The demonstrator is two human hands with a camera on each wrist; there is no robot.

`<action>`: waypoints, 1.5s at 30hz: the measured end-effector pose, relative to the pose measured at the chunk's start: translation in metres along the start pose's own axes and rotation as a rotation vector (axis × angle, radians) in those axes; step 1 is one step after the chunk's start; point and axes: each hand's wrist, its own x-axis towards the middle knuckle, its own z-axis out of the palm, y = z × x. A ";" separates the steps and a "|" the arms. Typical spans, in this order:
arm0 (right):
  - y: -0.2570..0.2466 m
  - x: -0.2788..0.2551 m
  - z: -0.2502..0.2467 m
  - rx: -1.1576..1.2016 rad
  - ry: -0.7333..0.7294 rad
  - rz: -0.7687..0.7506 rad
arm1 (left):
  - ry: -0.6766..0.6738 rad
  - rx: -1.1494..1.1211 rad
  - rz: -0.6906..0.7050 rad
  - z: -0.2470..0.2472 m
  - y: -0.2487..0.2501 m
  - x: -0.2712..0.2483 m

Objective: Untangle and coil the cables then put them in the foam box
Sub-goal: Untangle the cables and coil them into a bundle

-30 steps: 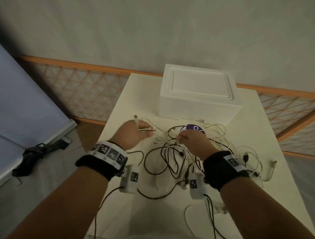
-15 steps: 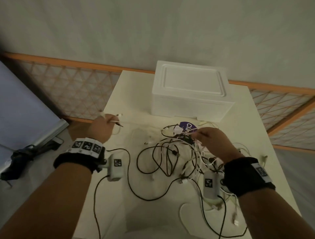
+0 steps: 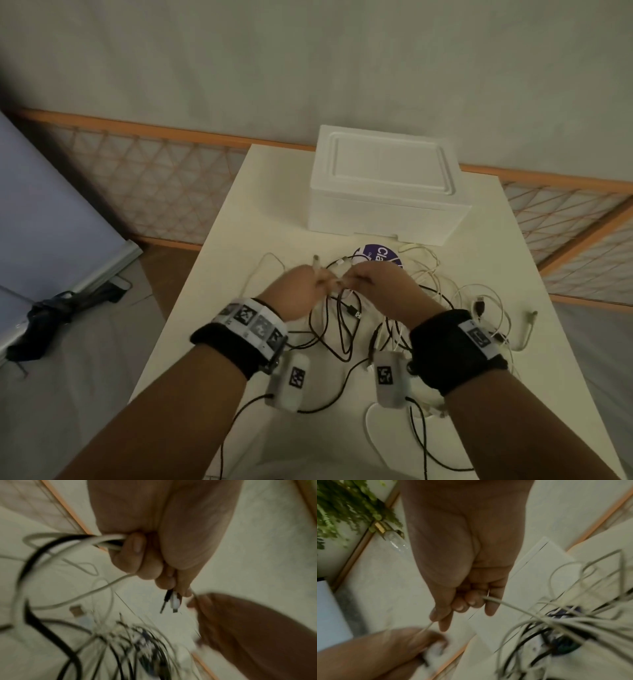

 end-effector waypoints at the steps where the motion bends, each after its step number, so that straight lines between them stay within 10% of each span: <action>1: 0.012 -0.006 -0.006 0.018 0.035 0.031 | 0.075 -0.039 -0.025 -0.015 -0.013 -0.001; 5: 0.081 -0.037 -0.026 0.035 0.196 0.331 | 0.496 0.028 -0.364 -0.089 -0.080 -0.022; 8: 0.092 -0.043 -0.028 0.047 0.257 0.456 | 0.342 0.045 -0.380 -0.094 -0.079 -0.029; 12: 0.025 -0.017 -0.015 0.082 0.314 0.168 | 0.046 -0.066 -0.144 -0.054 -0.018 -0.019; 19: -0.059 0.007 0.027 0.433 0.264 -0.001 | 0.326 -0.705 -0.131 -0.031 0.020 -0.027; 27: -0.075 0.003 0.016 0.874 0.200 0.019 | 0.300 -0.993 -0.058 -0.026 0.010 -0.049; 35: -0.086 -0.008 0.010 0.464 0.297 -0.240 | 0.227 -0.608 -0.066 -0.023 0.017 -0.057; 41: -0.095 -0.011 0.022 0.619 -0.275 -0.149 | 0.388 -1.156 -0.039 -0.045 0.032 -0.057; 45: -0.082 -0.016 0.013 0.152 -0.066 -0.098 | 0.596 -1.191 -0.105 -0.090 0.011 -0.065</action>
